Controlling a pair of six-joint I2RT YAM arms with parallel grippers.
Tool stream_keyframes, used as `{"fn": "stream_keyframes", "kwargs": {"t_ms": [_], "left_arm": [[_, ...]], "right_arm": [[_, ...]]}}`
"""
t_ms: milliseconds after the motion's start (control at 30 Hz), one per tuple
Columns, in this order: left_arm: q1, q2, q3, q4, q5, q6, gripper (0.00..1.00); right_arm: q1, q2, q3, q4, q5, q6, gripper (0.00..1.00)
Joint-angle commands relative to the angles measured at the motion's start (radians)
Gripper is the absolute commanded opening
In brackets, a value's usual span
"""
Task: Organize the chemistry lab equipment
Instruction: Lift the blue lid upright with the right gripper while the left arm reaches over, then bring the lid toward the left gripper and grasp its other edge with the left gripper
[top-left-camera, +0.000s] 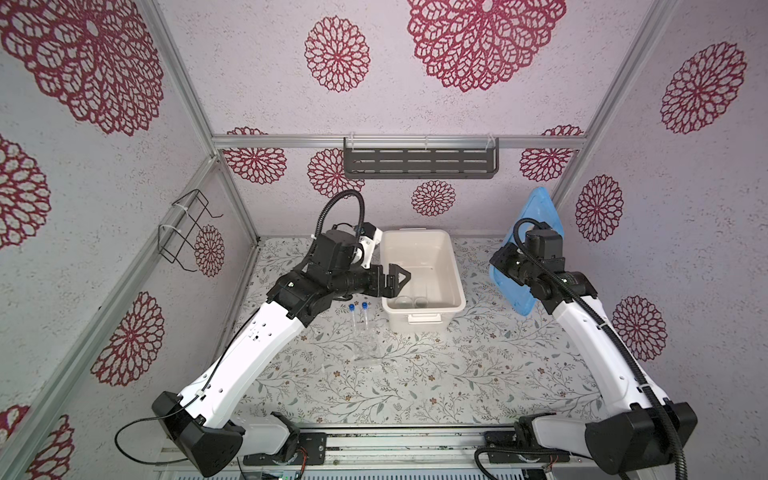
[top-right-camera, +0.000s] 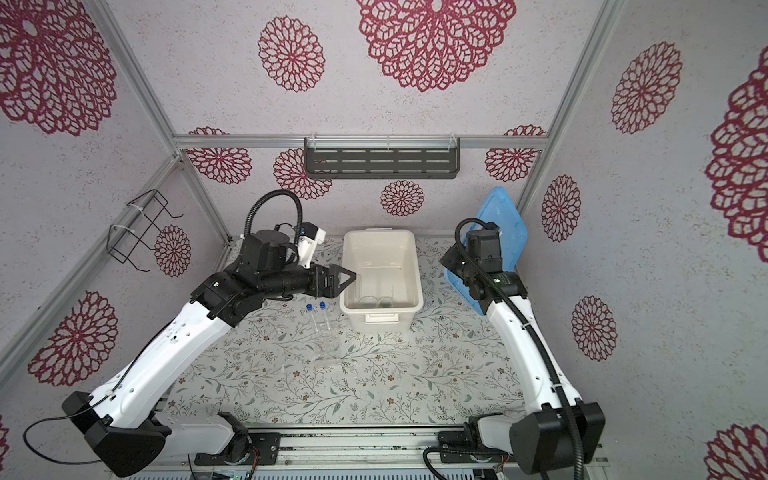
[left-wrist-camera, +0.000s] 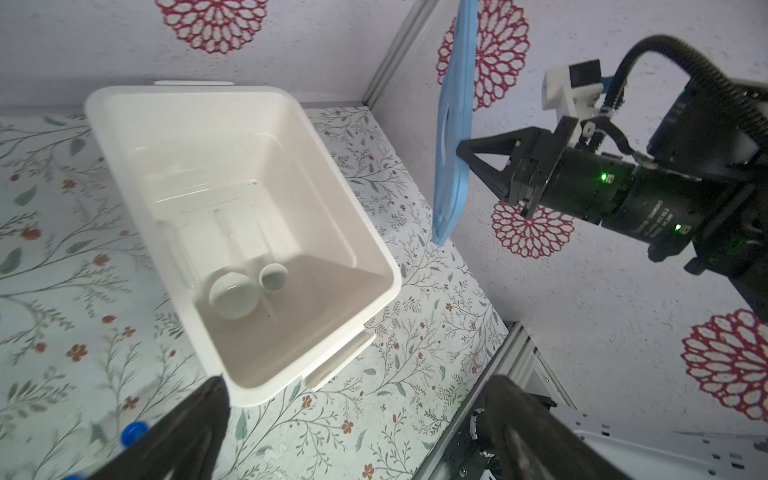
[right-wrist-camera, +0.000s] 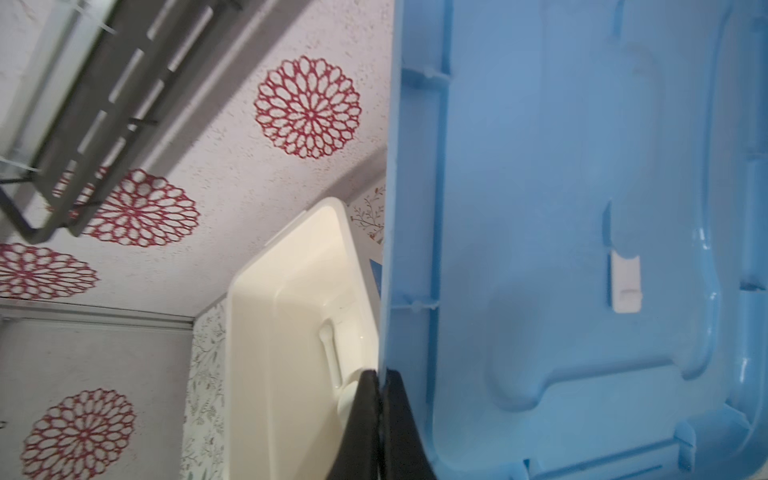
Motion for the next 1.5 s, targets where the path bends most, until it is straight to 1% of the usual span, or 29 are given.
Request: {"fn": "stream_keyframes", "kwargs": {"t_ms": [0,33,100,133,200,300,367,467,567,700,800,867,900,1133,1200,1333,1467], "left_arm": [[-0.067,0.031,-0.017,0.151,-0.033,0.073,1.0],[-0.087,0.042,-0.013,0.162,-0.039,0.093,1.0],[-0.13,0.065,-0.001,0.194,-0.017,0.153,0.99],[-0.149,0.073,0.004,0.208,-0.028,0.177,0.99],[-0.187,0.085,0.006,0.253,-0.094,0.206,0.98],[-0.211,0.109,-0.001,0.329,-0.106,0.223,0.98],[-0.219,0.132,0.004,0.353,-0.111,0.226,0.97],[-0.232,0.157,0.01,0.371,-0.157,0.224,0.97],[-0.24,0.164,-0.003,0.409,-0.23,0.225,0.97],[-0.239,0.172,0.006,0.407,-0.336,0.218,0.97],[-0.234,0.161,-0.014,0.445,-0.353,0.216,0.97],[-0.231,0.153,-0.027,0.477,-0.351,0.216,1.0],[-0.23,0.152,-0.029,0.484,-0.35,0.215,0.99],[-0.216,0.171,-0.018,0.49,-0.314,0.18,0.92],[-0.209,0.166,-0.027,0.5,-0.302,0.173,0.88],[-0.188,0.152,-0.049,0.507,-0.304,0.151,0.74],[-0.168,0.133,-0.071,0.512,-0.312,0.118,0.69]], "right_arm": [[0.005,-0.065,0.025,0.133,-0.048,0.102,0.0],[0.008,-0.072,0.022,0.158,-0.065,0.123,0.0],[0.021,-0.091,0.019,0.21,-0.085,0.179,0.0],[0.029,-0.097,0.015,0.236,-0.089,0.198,0.0],[0.05,-0.106,0.013,0.286,-0.108,0.26,0.0],[0.094,-0.101,0.023,0.352,-0.114,0.325,0.0],[0.132,-0.091,0.044,0.371,-0.096,0.337,0.0],[0.196,-0.064,0.082,0.386,-0.065,0.343,0.0],[0.241,-0.043,0.101,0.417,-0.056,0.377,0.0],[0.295,-0.027,0.116,0.444,-0.033,0.413,0.0],[0.324,-0.018,0.126,0.459,-0.028,0.437,0.0],[0.347,-0.014,0.127,0.491,-0.031,0.448,0.0],[0.357,-0.011,0.132,0.498,-0.027,0.447,0.0],[0.417,0.023,0.146,0.521,0.004,0.433,0.0],[0.427,0.028,0.144,0.523,0.006,0.432,0.0],[0.442,0.031,0.132,0.531,0.014,0.431,0.0],[0.449,0.029,0.117,0.534,0.015,0.432,0.0]]}}
